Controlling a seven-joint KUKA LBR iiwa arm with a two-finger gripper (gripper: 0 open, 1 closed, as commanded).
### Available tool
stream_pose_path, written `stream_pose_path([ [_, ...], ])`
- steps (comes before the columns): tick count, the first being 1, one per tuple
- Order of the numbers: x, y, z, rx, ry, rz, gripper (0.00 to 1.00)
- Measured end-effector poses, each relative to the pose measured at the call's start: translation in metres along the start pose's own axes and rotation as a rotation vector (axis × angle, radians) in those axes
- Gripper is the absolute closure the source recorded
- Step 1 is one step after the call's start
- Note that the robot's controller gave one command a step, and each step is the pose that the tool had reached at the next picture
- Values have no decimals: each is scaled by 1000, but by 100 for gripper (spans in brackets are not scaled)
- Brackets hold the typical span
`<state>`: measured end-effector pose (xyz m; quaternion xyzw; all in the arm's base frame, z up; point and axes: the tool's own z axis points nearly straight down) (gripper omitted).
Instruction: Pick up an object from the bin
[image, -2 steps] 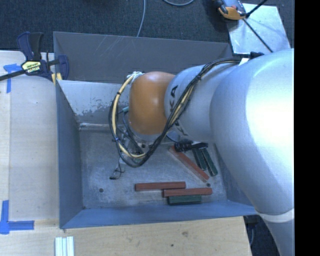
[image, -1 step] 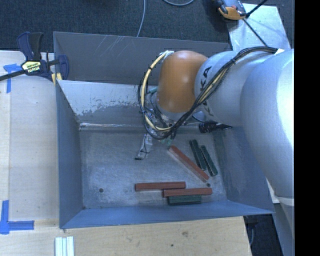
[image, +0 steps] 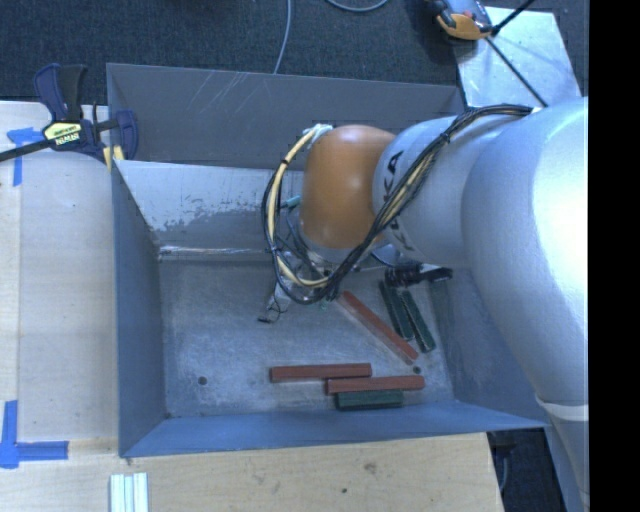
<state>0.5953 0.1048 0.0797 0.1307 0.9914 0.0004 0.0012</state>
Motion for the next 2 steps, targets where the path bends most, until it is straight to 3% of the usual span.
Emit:
stream_pose_path([
  [1,0,0,0,0,0,1,100],
  [2,27,-1,-50,4,7,-11,100],
])
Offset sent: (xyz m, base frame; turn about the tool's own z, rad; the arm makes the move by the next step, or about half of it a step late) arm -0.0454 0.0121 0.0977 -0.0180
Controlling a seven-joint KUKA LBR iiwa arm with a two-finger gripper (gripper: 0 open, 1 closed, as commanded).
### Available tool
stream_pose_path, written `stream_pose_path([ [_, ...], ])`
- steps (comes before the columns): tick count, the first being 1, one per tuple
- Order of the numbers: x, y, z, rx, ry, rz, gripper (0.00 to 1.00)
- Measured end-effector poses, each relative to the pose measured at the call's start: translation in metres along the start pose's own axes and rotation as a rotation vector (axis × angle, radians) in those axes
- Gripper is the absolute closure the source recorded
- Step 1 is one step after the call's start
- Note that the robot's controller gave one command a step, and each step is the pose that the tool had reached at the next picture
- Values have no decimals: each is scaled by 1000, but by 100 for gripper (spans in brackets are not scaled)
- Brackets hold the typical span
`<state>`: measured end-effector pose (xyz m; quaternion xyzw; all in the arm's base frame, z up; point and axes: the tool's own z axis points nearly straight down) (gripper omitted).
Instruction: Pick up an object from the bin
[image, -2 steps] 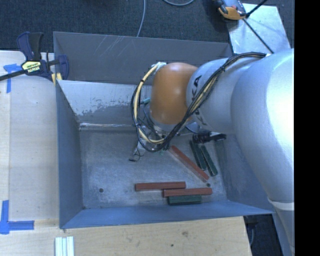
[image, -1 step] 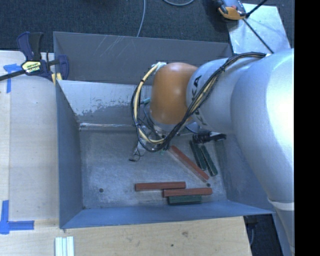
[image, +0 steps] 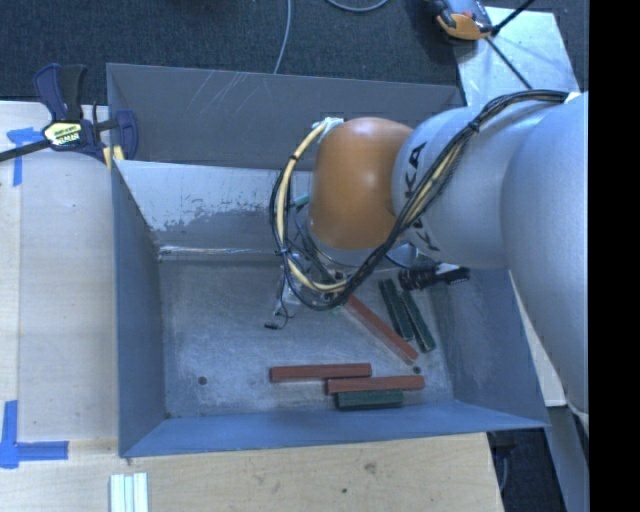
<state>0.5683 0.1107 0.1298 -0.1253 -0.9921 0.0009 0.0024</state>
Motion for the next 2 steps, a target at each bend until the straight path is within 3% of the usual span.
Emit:
stream_pose_path([
  [1,12,24,-29,-5,-12,-22,100],
  [2,29,66,-36,-6,-9,-38,0],
])
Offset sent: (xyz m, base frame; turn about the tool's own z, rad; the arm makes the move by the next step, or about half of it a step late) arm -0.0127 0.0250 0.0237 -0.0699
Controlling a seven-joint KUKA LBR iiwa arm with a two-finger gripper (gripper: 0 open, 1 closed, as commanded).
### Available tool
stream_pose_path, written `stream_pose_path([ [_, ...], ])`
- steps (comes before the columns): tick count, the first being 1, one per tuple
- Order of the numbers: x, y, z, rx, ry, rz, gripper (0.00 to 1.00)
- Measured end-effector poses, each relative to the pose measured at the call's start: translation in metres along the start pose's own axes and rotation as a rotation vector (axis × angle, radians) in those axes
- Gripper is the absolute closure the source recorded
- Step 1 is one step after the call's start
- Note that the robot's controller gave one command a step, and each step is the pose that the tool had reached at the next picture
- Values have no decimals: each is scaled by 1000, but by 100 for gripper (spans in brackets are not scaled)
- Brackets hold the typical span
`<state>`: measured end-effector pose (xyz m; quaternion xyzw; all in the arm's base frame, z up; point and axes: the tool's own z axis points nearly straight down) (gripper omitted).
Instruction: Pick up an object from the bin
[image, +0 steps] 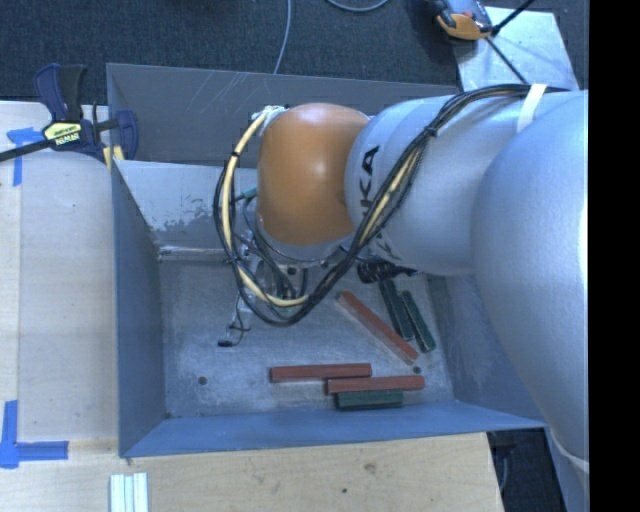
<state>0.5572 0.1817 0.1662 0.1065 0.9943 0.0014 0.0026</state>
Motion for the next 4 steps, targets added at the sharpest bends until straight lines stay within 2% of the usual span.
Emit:
stream_pose_path([
  [1,-1,-3,1,2,2,0,0],
  [2,-6,-48,61,0,-2,-90,0],
  [3,-7,-92,71,3,-3,-82,0],
  [4,40,-108,88,4,7,-197,0],
])
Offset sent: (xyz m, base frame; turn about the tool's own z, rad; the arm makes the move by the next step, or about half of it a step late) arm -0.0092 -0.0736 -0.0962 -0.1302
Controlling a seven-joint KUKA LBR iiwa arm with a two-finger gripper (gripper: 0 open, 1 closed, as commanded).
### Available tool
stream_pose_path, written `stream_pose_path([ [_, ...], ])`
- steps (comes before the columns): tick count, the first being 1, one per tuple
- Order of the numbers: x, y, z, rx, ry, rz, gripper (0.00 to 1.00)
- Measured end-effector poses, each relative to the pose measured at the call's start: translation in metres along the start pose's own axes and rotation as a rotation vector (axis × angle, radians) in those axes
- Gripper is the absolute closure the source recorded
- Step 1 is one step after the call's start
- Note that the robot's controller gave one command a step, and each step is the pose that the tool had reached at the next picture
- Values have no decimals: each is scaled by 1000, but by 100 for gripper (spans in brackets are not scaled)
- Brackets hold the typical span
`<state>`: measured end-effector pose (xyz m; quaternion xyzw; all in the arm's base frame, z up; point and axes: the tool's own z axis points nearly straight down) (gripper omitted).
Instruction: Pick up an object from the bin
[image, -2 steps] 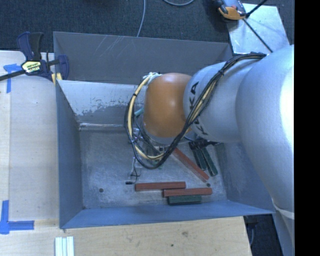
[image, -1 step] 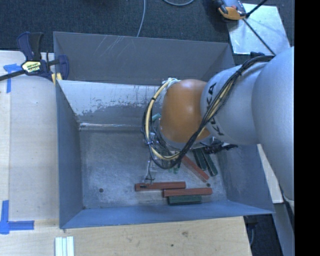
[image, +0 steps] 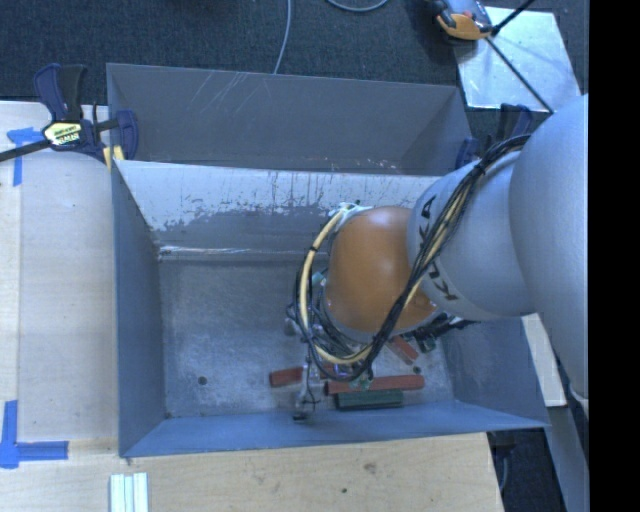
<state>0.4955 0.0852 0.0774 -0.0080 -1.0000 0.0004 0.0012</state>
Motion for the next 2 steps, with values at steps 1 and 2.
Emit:
stream_pose_path([
  [1,13,31,3,-2,-4,-12,100],
  [2,13,31,3,-2,-5,-11,100],
])
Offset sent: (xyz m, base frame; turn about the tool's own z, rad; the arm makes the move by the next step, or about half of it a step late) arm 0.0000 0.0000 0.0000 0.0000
